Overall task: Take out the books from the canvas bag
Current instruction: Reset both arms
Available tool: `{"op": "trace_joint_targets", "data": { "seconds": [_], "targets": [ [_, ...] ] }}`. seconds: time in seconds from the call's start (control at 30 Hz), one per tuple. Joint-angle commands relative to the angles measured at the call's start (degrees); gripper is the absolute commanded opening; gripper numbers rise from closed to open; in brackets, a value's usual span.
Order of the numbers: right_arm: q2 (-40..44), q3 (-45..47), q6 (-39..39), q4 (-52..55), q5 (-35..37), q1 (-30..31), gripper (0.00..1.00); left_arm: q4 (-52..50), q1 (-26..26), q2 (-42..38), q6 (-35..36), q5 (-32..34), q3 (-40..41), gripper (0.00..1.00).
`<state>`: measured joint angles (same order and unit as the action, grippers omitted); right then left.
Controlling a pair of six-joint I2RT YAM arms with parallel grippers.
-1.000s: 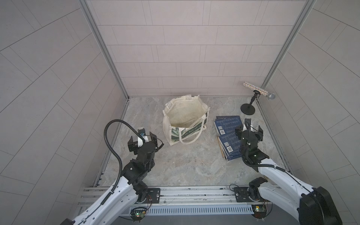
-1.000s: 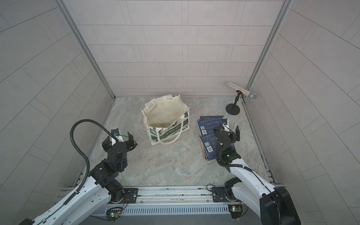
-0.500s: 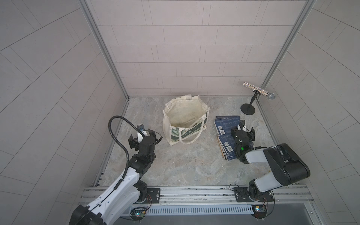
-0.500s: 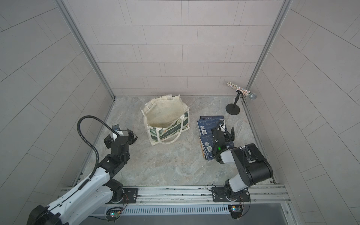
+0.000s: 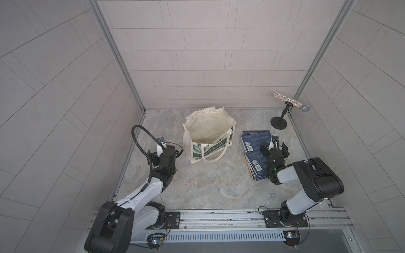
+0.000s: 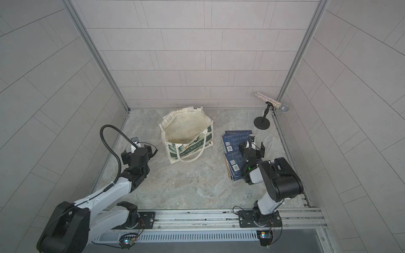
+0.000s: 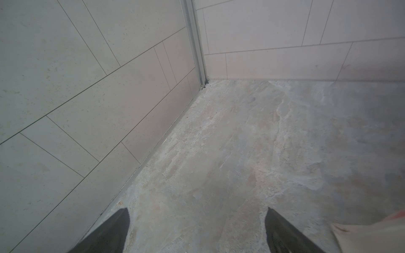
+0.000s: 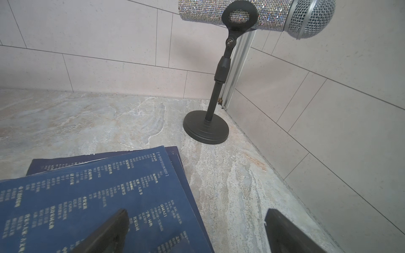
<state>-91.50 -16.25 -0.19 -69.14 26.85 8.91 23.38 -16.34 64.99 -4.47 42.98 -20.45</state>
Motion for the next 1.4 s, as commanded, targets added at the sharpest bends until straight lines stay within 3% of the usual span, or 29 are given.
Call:
{"op": "trace_joint_targets", "data": {
  "seconds": [0.0, 0.23, 0.33, 0.5, 0.7, 1.0, 1.37],
  "targets": [
    [-0.6, 0.9, -1.4, -0.5, -0.3, 0.3, 1.00, 5.7, 2.1, 5.6, 3.0, -1.4, -1.4, 1.00],
    [-0.2, 0.2, -0.4, 1.4, -1.2, -0.6, 1.00, 13.7, 5.1, 16.1, 5.2, -7.9, -5.2, 1.00],
    [0.5, -0.5, 1.2, 4.3, -3.8, -2.5, 1.00, 17.0, 8.2, 19.5, 1.0, -9.9, -4.9, 1.00],
    [1.1, -1.8, 2.9, 7.6, -7.0, -4.5, 1.00, 19.0, 11.8, 22.9, 0.8, -20.8, -5.1, 1.00],
    [1.1, -3.4, 3.4, 10.8, -6.3, -4.8, 1.00, 20.1, 12.5, 24.2, 0.5, -21.6, -5.0, 1.00],
    [1.2, -3.2, 3.4, 10.6, -6.4, -4.8, 1.00, 31.9, 12.3, 26.3, 2.5, -22.8, -1.4, 1.00],
    [1.2, -3.2, 3.5, 10.6, -6.5, -4.8, 1.00, 31.2, 11.4, 26.2, 2.7, -20.8, -1.6, 1.00]
  ]
}}
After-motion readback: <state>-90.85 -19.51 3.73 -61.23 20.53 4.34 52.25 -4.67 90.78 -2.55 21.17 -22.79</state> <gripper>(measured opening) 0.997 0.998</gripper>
